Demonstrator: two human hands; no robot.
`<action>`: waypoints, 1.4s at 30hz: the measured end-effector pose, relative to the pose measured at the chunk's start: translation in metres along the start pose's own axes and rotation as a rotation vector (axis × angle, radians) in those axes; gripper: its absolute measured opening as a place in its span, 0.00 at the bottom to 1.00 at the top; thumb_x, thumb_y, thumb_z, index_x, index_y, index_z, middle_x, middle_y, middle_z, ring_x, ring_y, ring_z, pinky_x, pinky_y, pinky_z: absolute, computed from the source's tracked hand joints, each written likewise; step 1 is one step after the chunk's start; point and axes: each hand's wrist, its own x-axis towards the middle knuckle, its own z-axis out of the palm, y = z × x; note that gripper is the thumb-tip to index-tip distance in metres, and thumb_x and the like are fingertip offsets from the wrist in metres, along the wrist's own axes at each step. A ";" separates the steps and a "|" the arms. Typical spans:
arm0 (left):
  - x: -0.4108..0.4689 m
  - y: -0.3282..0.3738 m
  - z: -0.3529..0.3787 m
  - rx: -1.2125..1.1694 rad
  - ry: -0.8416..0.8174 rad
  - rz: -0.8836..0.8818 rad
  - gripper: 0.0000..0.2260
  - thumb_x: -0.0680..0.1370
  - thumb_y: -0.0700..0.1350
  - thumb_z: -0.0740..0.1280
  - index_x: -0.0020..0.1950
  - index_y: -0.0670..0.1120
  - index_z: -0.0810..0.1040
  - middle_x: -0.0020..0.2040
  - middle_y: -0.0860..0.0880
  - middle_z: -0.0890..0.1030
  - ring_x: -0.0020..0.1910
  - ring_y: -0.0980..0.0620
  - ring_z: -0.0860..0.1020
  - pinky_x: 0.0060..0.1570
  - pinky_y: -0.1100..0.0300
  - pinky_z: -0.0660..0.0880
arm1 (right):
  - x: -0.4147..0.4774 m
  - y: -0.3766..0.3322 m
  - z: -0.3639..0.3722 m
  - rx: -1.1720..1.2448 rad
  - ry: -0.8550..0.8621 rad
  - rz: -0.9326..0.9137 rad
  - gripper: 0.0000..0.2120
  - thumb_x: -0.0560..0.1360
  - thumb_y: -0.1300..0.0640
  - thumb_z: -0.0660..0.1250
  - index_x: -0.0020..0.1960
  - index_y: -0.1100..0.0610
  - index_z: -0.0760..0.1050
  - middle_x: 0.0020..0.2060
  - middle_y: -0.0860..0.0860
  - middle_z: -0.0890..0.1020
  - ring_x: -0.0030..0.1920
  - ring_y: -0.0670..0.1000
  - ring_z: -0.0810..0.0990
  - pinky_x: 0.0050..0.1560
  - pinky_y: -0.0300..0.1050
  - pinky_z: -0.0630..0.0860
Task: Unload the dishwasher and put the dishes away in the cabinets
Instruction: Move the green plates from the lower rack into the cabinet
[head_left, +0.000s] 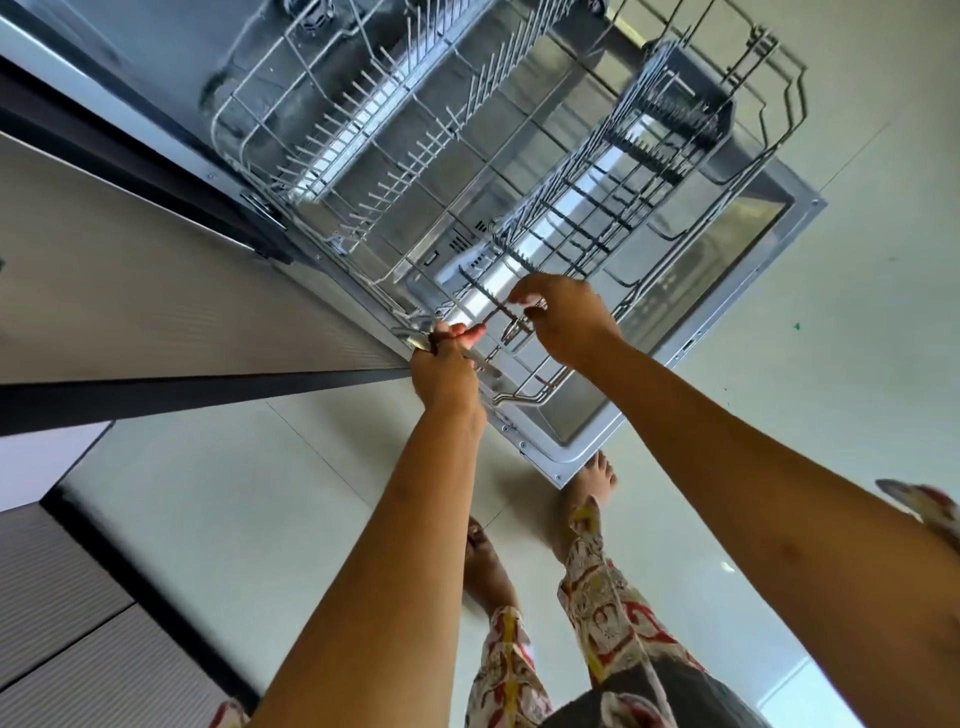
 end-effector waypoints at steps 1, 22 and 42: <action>0.002 -0.002 -0.003 0.034 0.008 0.001 0.08 0.81 0.45 0.59 0.50 0.43 0.76 0.38 0.52 0.84 0.44 0.46 0.80 0.56 0.50 0.74 | 0.005 0.004 -0.001 -0.133 -0.002 -0.019 0.19 0.77 0.67 0.61 0.63 0.50 0.74 0.64 0.49 0.76 0.59 0.51 0.78 0.53 0.44 0.79; -0.010 -0.013 -0.070 0.019 -0.186 -0.181 0.10 0.82 0.40 0.56 0.53 0.43 0.77 0.49 0.48 0.78 0.50 0.50 0.76 0.41 0.62 0.72 | -0.025 -0.022 0.052 -0.135 -0.117 -0.126 0.08 0.80 0.58 0.59 0.52 0.52 0.76 0.48 0.54 0.81 0.46 0.53 0.79 0.54 0.50 0.77; -0.053 -0.045 -0.316 -0.287 -0.080 -0.154 0.08 0.79 0.36 0.62 0.52 0.45 0.79 0.50 0.43 0.81 0.46 0.48 0.80 0.50 0.47 0.80 | -0.179 -0.204 0.208 0.489 -0.545 0.326 0.08 0.76 0.49 0.66 0.51 0.52 0.78 0.31 0.48 0.74 0.30 0.46 0.68 0.28 0.38 0.64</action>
